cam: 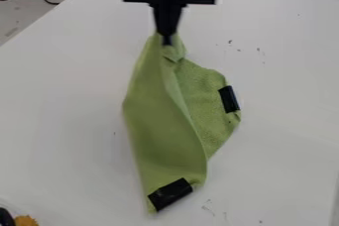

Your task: Unfold the cloth from top right to bottom left

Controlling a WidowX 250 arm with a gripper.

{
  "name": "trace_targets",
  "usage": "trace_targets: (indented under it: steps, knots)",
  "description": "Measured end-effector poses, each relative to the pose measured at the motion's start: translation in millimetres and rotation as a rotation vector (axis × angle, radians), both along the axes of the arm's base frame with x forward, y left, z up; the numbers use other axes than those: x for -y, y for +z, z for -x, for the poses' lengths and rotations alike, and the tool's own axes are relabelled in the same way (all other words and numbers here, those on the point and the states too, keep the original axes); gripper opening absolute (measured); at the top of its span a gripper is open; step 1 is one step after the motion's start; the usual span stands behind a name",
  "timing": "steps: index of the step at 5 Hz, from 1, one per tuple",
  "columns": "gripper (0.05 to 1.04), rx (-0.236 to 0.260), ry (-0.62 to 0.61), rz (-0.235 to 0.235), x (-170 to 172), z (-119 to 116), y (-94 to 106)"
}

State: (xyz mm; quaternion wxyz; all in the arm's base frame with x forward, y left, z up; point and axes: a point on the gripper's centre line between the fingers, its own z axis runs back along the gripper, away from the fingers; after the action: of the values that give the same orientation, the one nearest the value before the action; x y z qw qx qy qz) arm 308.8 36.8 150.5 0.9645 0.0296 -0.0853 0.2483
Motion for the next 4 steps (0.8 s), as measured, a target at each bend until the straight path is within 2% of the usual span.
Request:
trace_targets:
  steps: [1,2,3,4]
  knots:
    - [0.053,0.000,0.055,0.020,-48.8,13.9,-4.2]
    - [0.054,0.016,0.116,0.054,-99.4,32.8,-16.6]
    - [0.053,0.013,0.155,0.104,-146.1,51.3,-40.6]
    - [0.053,0.005,0.225,0.135,-185.2,81.6,-61.2]
